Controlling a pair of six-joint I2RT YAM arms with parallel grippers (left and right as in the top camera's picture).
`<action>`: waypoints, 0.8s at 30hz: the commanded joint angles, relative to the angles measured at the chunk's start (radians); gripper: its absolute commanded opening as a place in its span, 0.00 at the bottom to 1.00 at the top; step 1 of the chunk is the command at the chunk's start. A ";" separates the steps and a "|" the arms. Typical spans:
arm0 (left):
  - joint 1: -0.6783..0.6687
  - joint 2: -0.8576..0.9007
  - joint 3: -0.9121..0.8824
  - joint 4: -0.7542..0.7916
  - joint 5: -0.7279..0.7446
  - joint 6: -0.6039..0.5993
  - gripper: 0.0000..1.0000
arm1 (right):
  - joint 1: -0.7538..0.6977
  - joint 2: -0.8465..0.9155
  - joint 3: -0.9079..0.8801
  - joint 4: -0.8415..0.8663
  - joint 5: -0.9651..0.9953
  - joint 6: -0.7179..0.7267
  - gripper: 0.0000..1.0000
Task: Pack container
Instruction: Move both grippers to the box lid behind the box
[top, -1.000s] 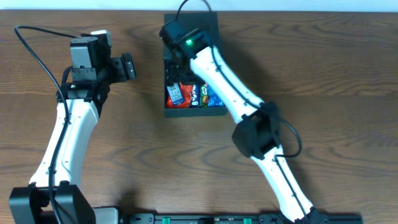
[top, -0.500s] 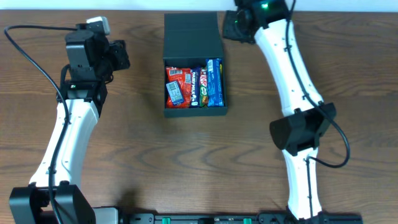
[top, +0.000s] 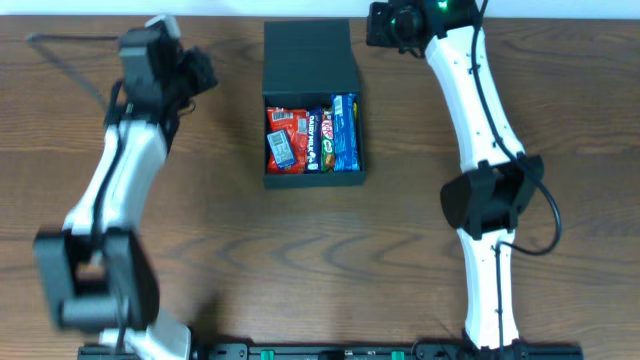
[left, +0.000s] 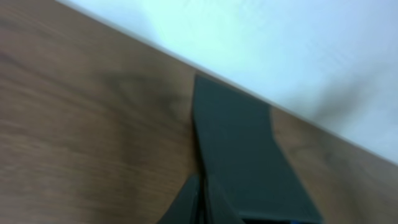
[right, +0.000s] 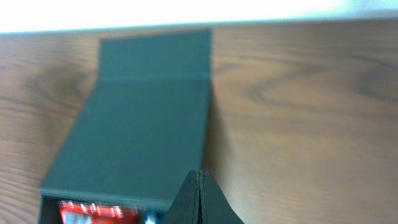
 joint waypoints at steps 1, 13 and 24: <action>0.004 0.209 0.277 -0.117 0.068 -0.008 0.06 | -0.091 0.104 -0.007 0.074 -0.219 0.001 0.02; -0.019 0.723 0.899 -0.519 0.235 -0.047 0.06 | -0.151 0.311 -0.007 0.133 -0.580 0.064 0.02; -0.069 0.744 0.899 -0.541 0.215 -0.009 0.06 | -0.087 0.365 -0.007 0.134 -0.641 0.044 0.02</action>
